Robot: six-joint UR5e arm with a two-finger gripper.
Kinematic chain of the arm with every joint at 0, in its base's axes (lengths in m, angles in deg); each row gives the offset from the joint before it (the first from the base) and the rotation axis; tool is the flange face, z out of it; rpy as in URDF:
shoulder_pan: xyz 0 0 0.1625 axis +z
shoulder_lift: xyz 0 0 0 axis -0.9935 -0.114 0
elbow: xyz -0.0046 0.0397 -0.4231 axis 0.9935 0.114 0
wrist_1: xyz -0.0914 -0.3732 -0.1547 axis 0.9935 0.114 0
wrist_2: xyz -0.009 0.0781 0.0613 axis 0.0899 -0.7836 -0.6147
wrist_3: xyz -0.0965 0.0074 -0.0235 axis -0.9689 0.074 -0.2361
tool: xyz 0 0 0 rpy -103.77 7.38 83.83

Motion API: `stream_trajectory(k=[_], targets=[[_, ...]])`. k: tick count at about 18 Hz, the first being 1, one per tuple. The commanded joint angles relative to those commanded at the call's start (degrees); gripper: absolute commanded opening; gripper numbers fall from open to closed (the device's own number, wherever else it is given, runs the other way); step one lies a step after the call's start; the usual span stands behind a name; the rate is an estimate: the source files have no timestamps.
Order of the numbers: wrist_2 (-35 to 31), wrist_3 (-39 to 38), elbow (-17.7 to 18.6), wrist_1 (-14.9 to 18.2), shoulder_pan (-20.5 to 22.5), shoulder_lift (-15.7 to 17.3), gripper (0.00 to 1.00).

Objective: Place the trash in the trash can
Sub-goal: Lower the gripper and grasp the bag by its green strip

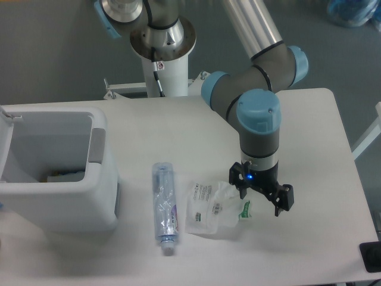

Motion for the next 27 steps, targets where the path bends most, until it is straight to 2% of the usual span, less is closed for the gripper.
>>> stream_trajectory(k=[9,18,19,23,24,25,26,27], targets=[[2.02,-0.79,2.11,0.09,-0.35,-2.02,1.0],[2.02,-0.97,3.69,0.09,-1.23,-2.03,0.98],[1.93,-1.05,3.78,0.09,-1.23,-2.11,0.92],[1.67,-2.28,4.31,0.09,-1.32,-2.11,0.54],[1.58,-2.29,4.31,0.09,-1.32,-1.94,0.34],[1.58,-2.29,4.31,0.09,-1.32,-1.85,0.19],[1.58,-2.37,4.31,0.26,-1.32,-1.68,0.05],[1.58,-2.81,4.22,0.79,-1.32,-1.41,0.0]])
